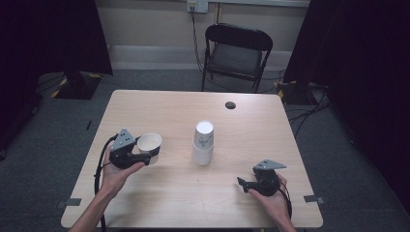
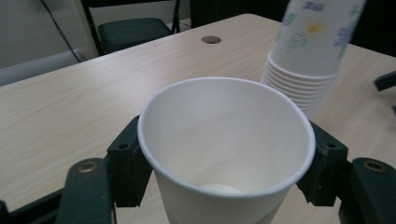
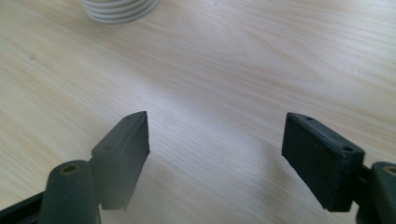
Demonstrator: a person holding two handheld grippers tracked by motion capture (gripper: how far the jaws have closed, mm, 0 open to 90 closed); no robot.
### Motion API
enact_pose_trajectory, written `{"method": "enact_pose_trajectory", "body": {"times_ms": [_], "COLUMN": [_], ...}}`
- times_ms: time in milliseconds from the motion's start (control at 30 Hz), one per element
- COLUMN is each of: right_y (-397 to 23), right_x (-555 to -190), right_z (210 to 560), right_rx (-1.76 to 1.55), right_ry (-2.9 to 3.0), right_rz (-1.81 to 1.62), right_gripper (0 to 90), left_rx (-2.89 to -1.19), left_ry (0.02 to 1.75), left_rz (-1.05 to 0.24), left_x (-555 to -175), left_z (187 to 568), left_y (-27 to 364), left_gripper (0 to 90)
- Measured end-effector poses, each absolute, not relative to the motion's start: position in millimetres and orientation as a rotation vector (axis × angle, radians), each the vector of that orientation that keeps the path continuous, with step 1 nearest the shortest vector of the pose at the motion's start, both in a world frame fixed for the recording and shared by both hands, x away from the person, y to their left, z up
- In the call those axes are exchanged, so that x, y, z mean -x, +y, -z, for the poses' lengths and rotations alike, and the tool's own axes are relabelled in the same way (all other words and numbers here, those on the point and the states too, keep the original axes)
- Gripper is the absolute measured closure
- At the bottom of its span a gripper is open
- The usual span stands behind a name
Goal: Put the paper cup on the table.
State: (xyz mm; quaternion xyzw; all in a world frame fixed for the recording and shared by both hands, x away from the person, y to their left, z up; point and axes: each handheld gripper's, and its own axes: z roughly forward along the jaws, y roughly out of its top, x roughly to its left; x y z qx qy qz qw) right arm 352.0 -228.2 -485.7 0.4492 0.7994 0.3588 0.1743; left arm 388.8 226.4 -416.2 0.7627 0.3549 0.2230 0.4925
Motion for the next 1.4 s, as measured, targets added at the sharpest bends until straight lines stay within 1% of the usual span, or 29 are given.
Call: {"method": "enact_pose_trajectory", "body": {"times_ms": [33, 300, 467, 533, 633, 833, 967, 1267, 1367, 1400], "right_y": [-232, -236, -237, -237, -237, -237, -237, -237, -237, -237], "right_x": [-353, -358, -358, -358, -358, -357, -357, -357, -357, -357], "right_z": [486, 493, 494, 495, 496, 499, 499, 499, 499, 499], "right_rx": [-1.28, -1.295, -1.3, -1.298, -1.285, -1.269, -1.269, -1.271, -1.272, -1.273], "right_ry": [2.244, 2.243, 2.234, 2.232, 2.225, 2.21, 2.211, 2.209, 2.209, 2.209], "right_rz": [-0.982, -0.921, -0.929, -0.934, -0.951, -0.976, -0.976, -0.975, -0.975, -0.975], "right_gripper": [22.4, 21.5, 20.8, 20.6, 19.9, 19.1, 19.0, 19.1, 19.1, 19.1], "left_rx": [-1.857, -1.836, -1.829, -1.828, -1.791, -1.763, -1.787, -1.841, -1.844, -1.872], "left_ry": [0.871, 0.938, 0.988, 0.984, 1.009, 1.016, 1.036, 1.035, 1.064, 1.075], "left_rz": [-0.554, -0.564, -0.574, -0.577, -0.578, -0.605, -0.604, -0.608, -0.588, -0.575], "left_x": [-396, -419, -434, -436, -443, -449, -455, -452, -450, -447], "left_z": [418, 434, 449, 451, 457, 462, 472, 471, 470, 468], "left_y": [227, 237, 241, 242, 245, 244, 242, 237, 238, 239], "left_gripper": [31.4, 31.8, 33.6, 33.8, 33.9, 33.7, 33.5, 30.9, 29.5, 28.7]}}
